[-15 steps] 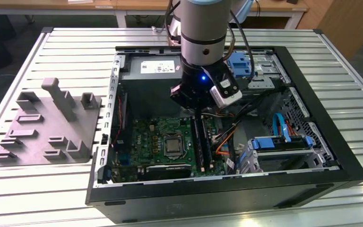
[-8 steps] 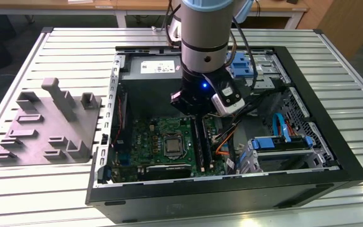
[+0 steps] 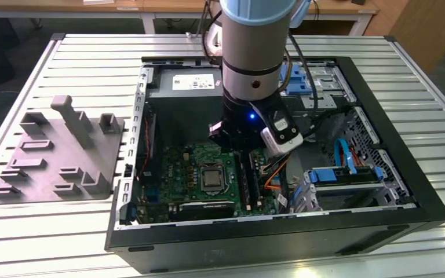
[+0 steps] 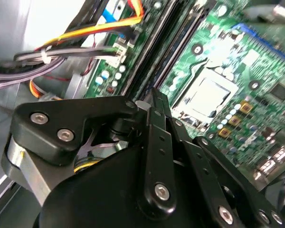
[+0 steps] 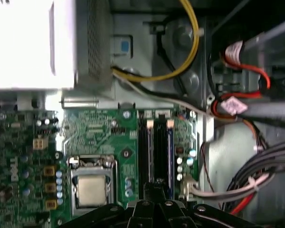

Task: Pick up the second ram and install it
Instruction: 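Press down the second ram until it locks into place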

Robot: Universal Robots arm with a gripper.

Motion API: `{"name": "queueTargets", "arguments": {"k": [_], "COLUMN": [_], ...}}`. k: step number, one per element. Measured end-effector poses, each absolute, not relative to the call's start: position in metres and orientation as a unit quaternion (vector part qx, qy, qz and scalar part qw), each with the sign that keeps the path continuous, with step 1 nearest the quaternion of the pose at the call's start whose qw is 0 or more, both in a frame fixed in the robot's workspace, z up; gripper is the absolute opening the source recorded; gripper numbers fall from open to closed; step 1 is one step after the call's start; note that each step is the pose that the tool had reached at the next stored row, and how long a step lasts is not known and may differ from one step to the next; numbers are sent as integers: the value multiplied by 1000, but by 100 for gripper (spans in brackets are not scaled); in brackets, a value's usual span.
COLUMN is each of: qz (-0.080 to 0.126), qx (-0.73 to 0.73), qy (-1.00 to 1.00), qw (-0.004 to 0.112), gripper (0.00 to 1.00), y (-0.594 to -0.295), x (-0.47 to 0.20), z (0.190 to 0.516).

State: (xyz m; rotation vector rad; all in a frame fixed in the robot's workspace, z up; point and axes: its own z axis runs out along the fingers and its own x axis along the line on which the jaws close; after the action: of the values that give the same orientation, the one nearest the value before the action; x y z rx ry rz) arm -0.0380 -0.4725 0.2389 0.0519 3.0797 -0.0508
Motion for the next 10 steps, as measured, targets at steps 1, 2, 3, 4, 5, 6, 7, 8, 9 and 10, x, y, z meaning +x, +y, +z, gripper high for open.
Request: {"name": "queueTargets", "arguments": {"k": [1,2,3,4,5,6,7,8,9,10], "qz": [-17,-16,-16,-17,-16,-16,-16,-16,-17,-17], "qx": [17,17,17,17,17,17,17,17,17,17], "qy": [999,999,999,999,999,999,999,999,999,999], "qw": [30,30,30,30,30,30,30,30,30,29], "gripper": [10,10,10,10,10,10,10,10,10,10], "y": [-476,-479,-481,-485,-488,-490,-493,-495,-497,-500], "x": [-38,-39,-39,-39,-39,-39,-39,-39,-39,-39], "z": [239,239,239,239,239,239,239,239,239,239]}}
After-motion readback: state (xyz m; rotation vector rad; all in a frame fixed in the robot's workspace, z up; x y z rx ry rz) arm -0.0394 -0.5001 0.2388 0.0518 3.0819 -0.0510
